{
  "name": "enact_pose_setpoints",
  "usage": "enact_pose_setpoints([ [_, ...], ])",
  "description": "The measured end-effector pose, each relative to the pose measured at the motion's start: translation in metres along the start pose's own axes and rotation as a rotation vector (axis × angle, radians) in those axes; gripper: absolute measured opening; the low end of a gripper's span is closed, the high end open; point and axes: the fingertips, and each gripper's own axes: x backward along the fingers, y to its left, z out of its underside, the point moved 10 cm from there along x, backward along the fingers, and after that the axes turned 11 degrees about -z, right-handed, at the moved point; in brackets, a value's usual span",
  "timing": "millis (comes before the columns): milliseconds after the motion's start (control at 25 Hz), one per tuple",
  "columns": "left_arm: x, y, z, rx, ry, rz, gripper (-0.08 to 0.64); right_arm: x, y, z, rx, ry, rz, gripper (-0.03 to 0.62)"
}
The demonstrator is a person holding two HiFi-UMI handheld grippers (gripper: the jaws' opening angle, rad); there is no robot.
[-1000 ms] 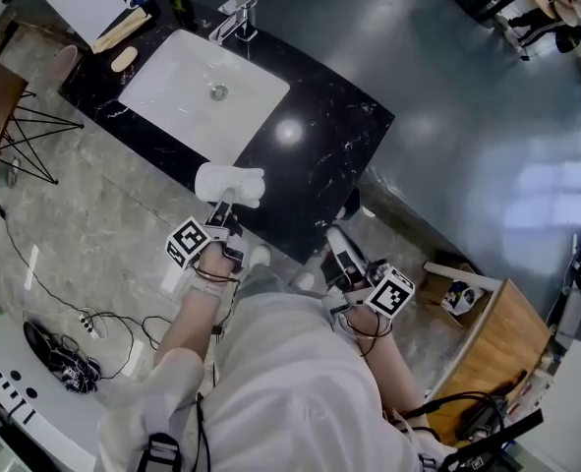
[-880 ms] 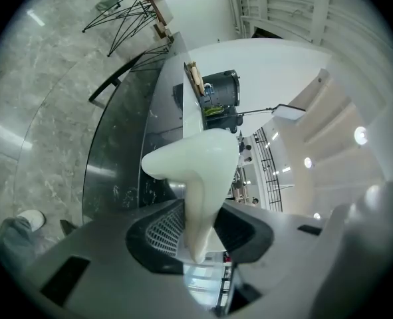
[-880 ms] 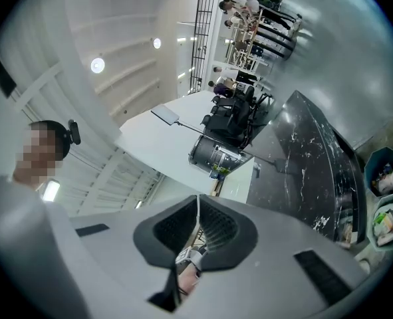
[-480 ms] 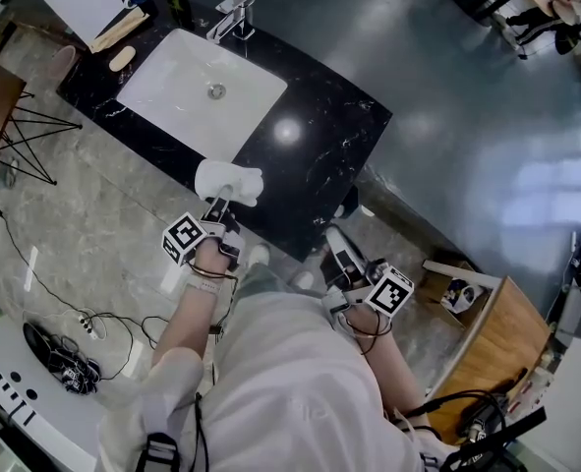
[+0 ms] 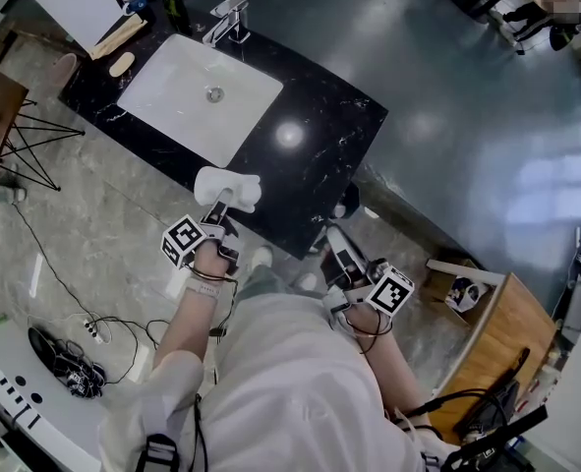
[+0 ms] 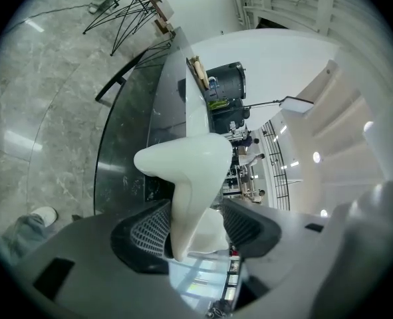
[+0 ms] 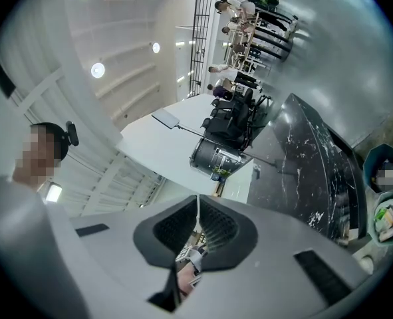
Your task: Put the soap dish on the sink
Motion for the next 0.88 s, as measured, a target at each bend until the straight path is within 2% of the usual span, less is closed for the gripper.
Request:
enact_pose_setpoints([
  [400,0.013,0.001,0.013,0.019,0.014,0.002,0.238,0.007,0.001,0.004,-0.010,-0.006,-0.024,0.023],
  [560,0.027,-0.008,0.016,-0.001,0.008,0.019,0.238,0.009,0.004,0.003,-0.018,-0.018,-0.043,0.023],
  [680,0.038,-0.025,0.023,-0.038,0.009,0.068,0.238,0.013,0.003,0.004,-0.021,-0.028,-0.056,0.023],
  [880,0.054,-0.064,0.046,-0.099,0.047,0.193,0.238,0.020,0.009,-0.001,-0.023,-0.066,-0.102,0.024],
])
